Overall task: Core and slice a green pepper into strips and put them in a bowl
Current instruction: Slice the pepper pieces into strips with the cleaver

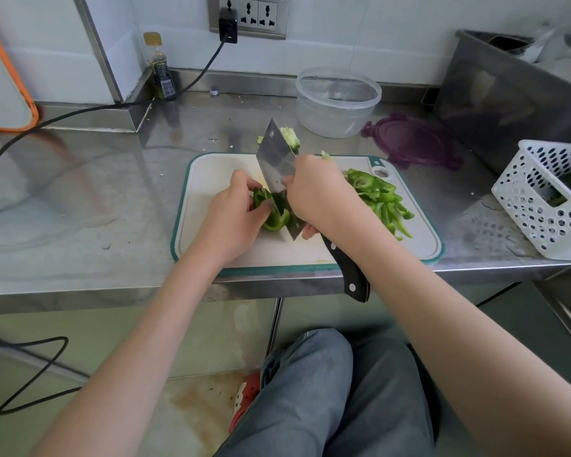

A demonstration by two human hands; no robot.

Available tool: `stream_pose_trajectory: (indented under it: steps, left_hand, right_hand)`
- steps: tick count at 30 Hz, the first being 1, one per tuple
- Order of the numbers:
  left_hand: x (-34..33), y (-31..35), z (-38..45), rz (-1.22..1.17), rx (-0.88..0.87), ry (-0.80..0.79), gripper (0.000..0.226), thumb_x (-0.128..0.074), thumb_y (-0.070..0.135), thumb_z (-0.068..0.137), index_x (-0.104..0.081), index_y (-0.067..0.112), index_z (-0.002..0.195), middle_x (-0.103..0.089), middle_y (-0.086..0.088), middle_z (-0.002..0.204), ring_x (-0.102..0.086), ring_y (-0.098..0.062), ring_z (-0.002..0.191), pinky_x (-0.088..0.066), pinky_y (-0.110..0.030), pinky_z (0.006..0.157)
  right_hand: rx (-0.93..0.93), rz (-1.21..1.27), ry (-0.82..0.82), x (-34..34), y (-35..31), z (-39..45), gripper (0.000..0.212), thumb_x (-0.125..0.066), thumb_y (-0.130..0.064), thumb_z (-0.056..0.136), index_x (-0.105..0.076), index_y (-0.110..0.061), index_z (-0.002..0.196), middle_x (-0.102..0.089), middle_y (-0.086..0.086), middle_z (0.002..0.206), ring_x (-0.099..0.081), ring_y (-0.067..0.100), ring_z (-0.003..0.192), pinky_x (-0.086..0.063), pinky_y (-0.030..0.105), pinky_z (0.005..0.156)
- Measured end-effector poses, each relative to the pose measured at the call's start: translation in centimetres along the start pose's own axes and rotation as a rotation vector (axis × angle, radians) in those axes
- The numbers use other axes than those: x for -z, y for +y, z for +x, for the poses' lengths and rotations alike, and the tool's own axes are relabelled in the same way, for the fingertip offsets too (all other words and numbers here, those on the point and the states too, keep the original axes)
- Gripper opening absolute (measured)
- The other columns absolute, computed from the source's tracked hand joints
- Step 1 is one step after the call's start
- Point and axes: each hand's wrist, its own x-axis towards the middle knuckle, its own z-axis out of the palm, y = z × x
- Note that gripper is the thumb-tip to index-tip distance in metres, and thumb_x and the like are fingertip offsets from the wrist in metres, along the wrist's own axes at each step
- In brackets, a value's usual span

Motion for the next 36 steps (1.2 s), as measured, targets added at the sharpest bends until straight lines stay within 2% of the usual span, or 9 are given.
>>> stream_pose_trajectory:
  steps: [8, 11, 14, 17, 21, 26, 30, 34, 36]
  left_hand:
    - [0.0, -0.1, 0.1, -0.051, 0.021, 0.013, 0.018, -0.055, 0.024, 0.093, -0.044, 0.016, 0.105, -0.062, -0.005, 0.069, -0.056, -0.015, 0.067, -0.044, -0.028, 0.061]
    - [0.1, 0.1, 0.0, -0.064, 0.031, 0.011, 0.018, -0.055, 0.024, 0.093, -0.044, 0.017, 0.105, -0.063, -0.004, 0.068, -0.056, -0.012, 0.064, -0.043, -0.021, 0.057]
    - [0.1, 0.1, 0.0, -0.087, 0.034, 0.008, 0.018, -0.056, 0.023, 0.093, -0.045, 0.016, 0.106, -0.062, -0.002, 0.066, -0.055, -0.008, 0.059, -0.040, -0.013, 0.051]
    - [0.1, 0.0, 0.0, -0.093, 0.030, 0.002, 0.019, -0.057, 0.021, 0.092, -0.045, 0.016, 0.106, -0.062, -0.002, 0.064, -0.055, -0.008, 0.057, -0.039, -0.010, 0.050]
    - [0.2, -0.1, 0.1, -0.088, 0.017, -0.002, 0.020, -0.057, 0.019, 0.092, -0.044, 0.015, 0.106, -0.062, -0.002, 0.064, -0.056, -0.009, 0.060, -0.039, -0.010, 0.050]
    - [0.2, -0.2, 0.1, -0.116, 0.009, 0.018, 0.016, -0.055, 0.017, 0.093, -0.046, 0.014, 0.106, -0.063, -0.004, 0.070, -0.059, -0.013, 0.065, -0.045, -0.019, 0.057]
    - [0.4, -0.7, 0.4, -0.197, 0.016, 0.097, 0.013, -0.053, 0.013, 0.094, -0.049, 0.014, 0.106, -0.062, -0.003, 0.071, -0.052, -0.006, 0.060, -0.039, -0.010, 0.053]
    - [0.1, -0.6, 0.4, -0.319, -0.022, -0.021, 0.010, -0.052, 0.019, 0.096, -0.046, 0.016, 0.104, -0.063, -0.001, 0.069, -0.055, -0.006, 0.058, -0.042, -0.024, 0.063]
    - [0.1, -0.5, 0.4, -0.314, -0.034, -0.054, 0.013, -0.051, 0.021, 0.096, -0.042, 0.017, 0.105, -0.067, -0.004, 0.077, -0.060, -0.011, 0.068, -0.045, -0.026, 0.068]
  right_hand:
    - [-0.007, -0.003, -0.004, 0.6, 0.8, 0.4, 0.013, -0.040, -0.020, 0.097, -0.044, -0.012, 0.087, -0.045, 0.000, 0.064, -0.047, 0.015, 0.050, -0.035, 0.023, 0.041]
    - [-0.005, -0.048, -0.013, 0.3, 0.4, 0.4, 0.018, -0.045, -0.018, 0.096, -0.041, -0.014, 0.079, -0.043, 0.001, 0.064, -0.058, 0.026, 0.064, -0.042, 0.028, 0.044]
    - [-0.122, -0.134, -0.151, 0.5, -0.6, 1.0, 0.027, -0.067, -0.006, 0.083, -0.049, -0.008, 0.103, -0.040, 0.004, 0.069, -0.060, 0.028, 0.071, -0.048, 0.038, 0.051]
    - [-0.080, -0.201, -0.122, 0.1, -0.7, 1.0, 0.032, -0.060, -0.007, 0.087, -0.051, -0.005, 0.117, -0.038, 0.002, 0.071, -0.053, 0.025, 0.071, -0.038, 0.031, 0.048]
    - [0.015, -0.140, -0.008, -0.2, -1.4, 1.0, 0.012, -0.046, -0.009, 0.095, -0.048, -0.008, 0.083, -0.062, 0.013, 0.100, -0.060, 0.028, 0.089, -0.042, 0.029, 0.059]
    - [-0.034, -0.194, -0.115, 0.0, -2.0, 2.4, 0.022, -0.052, -0.001, 0.092, -0.050, -0.006, 0.114, -0.059, 0.010, 0.117, -0.062, 0.027, 0.100, -0.044, 0.031, 0.057]
    - [-0.053, -0.230, -0.159, -0.1, -1.1, 2.4, 0.022, -0.049, -0.004, 0.093, -0.050, -0.010, 0.114, -0.056, 0.012, 0.120, -0.061, 0.031, 0.084, -0.039, 0.029, 0.050]
    - [-0.082, -0.106, -0.049, 0.9, -0.3, 2.5, 0.025, -0.044, -0.003, 0.094, -0.053, -0.002, 0.117, -0.057, 0.017, 0.116, -0.064, 0.038, 0.093, -0.044, 0.036, 0.052]
    - [-0.103, -0.095, -0.002, 2.0, 0.9, 2.6, 0.022, -0.044, -0.007, 0.095, -0.054, 0.000, 0.114, -0.060, 0.017, 0.107, -0.064, 0.034, 0.075, -0.050, 0.035, 0.054]
